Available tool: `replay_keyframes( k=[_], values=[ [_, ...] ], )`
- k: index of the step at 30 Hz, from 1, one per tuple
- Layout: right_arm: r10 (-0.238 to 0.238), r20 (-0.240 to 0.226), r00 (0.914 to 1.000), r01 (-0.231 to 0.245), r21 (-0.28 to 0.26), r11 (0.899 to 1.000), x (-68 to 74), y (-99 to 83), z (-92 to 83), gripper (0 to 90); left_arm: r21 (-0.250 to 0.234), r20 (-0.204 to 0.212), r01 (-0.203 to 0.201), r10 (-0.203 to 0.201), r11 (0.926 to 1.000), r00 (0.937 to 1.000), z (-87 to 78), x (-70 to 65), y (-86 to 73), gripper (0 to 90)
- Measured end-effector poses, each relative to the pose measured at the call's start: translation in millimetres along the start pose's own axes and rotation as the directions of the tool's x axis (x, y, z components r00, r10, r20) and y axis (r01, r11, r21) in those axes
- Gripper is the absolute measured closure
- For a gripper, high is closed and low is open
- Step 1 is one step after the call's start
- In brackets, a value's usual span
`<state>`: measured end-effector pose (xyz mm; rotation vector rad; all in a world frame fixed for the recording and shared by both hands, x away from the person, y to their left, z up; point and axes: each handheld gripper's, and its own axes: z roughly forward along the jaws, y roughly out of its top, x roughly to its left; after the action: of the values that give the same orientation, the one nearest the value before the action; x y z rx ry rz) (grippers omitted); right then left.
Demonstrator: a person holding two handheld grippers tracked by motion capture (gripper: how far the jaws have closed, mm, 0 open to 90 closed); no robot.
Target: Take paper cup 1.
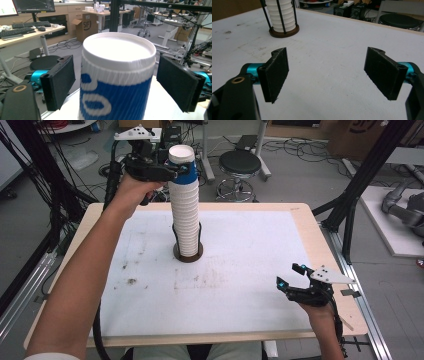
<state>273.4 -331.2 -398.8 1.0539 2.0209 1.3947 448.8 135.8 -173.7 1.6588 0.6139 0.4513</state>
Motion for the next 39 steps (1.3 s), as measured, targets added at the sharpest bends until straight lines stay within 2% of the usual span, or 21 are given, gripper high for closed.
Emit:
replay_keyframes(
  k=[3, 4, 10, 12, 19, 23, 25, 30, 38, 39],
  values=[
    [-0.001, 0.001, 1.0, 0.001, -0.003, 1.0, -0.6, -0.1, -0.2, 20.2, -0.001, -0.003, -0.004, 0.004, 1.0, 1.0, 2.2, -0.7, 0.6, 23.4],
    [-0.001, -0.001, 1.0, 0.001, -0.004, 1.0, -0.8, -0.2, -0.4, 20.3, 0.001, -0.017, -0.01, 0.01, 0.9999, 0.9998, 2.6, -0.8, 1.0, 26.3],
    [0.002, 0.0, 1.0, -0.002, -0.008, 1.0, -1.7, -0.3, -1.1, 20.2, -0.002, -0.019, -0.008, 0.008, 1.0, 0.9998, 1.6, -1.0, 2.5, 27.4],
    [0.004, -0.002, 1.0, -0.004, -0.004, 1.0, -1.6, -0.5, -0.7, 20.2, -0.018, -0.015, -0.002, 0.001, 0.9998, 0.9999, -0.8, -1.4, 6.5, 27.8],
    [0.002, -0.007, 1.0, -0.002, 0.0, 1.0, -0.9, -0.4, 1.8, 20.2, -0.054, -0.008, -0.017, 0.017, 0.9984, 0.9998, -10.3, -4.5, 22.0, 28.2],
    [0.006, -0.008, 1.0, -0.006, 0.003, 1.0, -0.4, -0.6, 1.8, 20.2, -0.083, -0.007, -0.008, 0.008, 0.9965, 0.9999, -14.7, -5.9, 28.5, 28.3],
    [0.006, -0.009, 0.9999, -0.006, 0.002, 1.0, -0.3, -0.6, 1.8, 20.2, -0.101, -0.008, -0.012, 0.011, 0.9948, 0.9999, -20.0, -6.7, 34.8, 28.5],
    [0.005, -0.012, 0.9999, -0.005, 0.001, 1.0, -0.2, -0.5, 2.3, 20.2, -0.149, -0.014, 0.008, -0.01, 0.9889, 0.9998, -31.3, -5.6, 42.8, 28.6],
    [0.005, -0.012, 0.9999, -0.005, 0.001, 1.0, 0.1, -0.2, 2.4, 20.2, -0.19, -0.035, 0.007, -0.014, 0.9817, 0.9993, -53.4, -2.7, 50.4, 28.8],
    [0.006, -0.012, 0.9999, -0.006, 0.002, 1.0, 0.3, 0.0, 2.1, 20.2, -0.203, -0.045, 0.001, -0.01, 0.9791, 0.9989, -63.6, -1.3, 51.9, 28.9]
  ],
)
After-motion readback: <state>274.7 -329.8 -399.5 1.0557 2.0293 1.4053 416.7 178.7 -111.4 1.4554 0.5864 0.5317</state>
